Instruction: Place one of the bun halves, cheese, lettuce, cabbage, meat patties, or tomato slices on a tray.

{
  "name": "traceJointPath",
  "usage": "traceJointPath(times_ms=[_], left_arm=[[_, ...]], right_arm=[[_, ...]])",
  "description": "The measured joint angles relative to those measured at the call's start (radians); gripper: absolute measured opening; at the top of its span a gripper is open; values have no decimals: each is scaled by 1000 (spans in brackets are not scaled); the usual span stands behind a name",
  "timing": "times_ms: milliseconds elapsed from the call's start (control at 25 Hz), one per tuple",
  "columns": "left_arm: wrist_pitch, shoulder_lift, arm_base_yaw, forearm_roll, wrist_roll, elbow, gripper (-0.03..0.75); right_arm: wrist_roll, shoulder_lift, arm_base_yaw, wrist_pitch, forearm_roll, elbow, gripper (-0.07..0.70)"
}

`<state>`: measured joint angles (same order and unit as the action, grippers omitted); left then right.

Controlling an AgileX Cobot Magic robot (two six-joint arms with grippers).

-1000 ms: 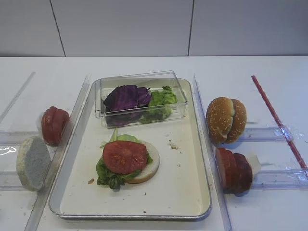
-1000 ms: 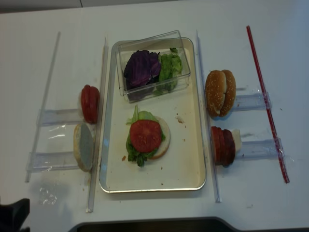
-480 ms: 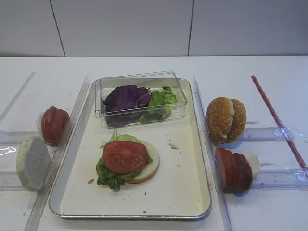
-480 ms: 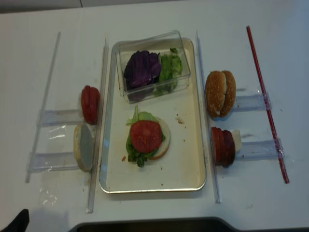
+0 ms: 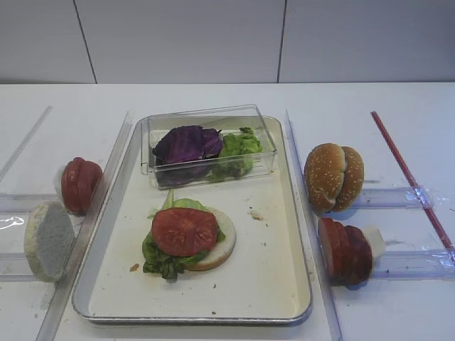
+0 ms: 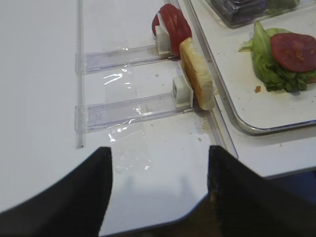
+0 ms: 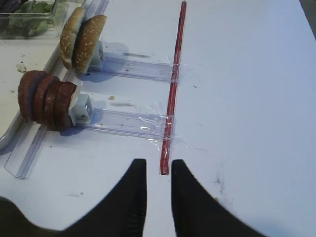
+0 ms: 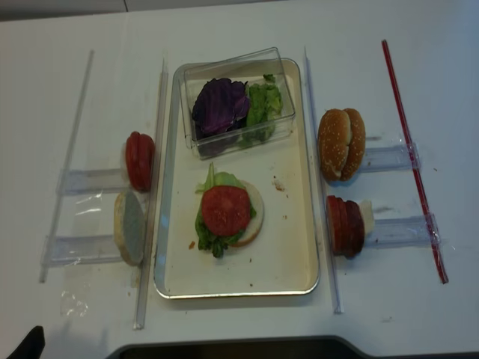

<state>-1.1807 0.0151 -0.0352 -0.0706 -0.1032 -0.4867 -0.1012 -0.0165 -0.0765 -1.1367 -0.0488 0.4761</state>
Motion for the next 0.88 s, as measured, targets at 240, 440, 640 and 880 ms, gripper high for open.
traceJointPath(times_ms=[240,440,640,880], left_arm=[[0,0,0,-2,0,0,405],[0,0,0,-2,-1,0,405],[0,0,0,-2,-2,0,405],[0,0,0,-2,-2,0,405]], right_arm=[[0,0,0,0,0,0,159],[0,0,0,0,0,0,159],[0,0,0,0,0,0,159],[0,0,0,0,0,0,159]])
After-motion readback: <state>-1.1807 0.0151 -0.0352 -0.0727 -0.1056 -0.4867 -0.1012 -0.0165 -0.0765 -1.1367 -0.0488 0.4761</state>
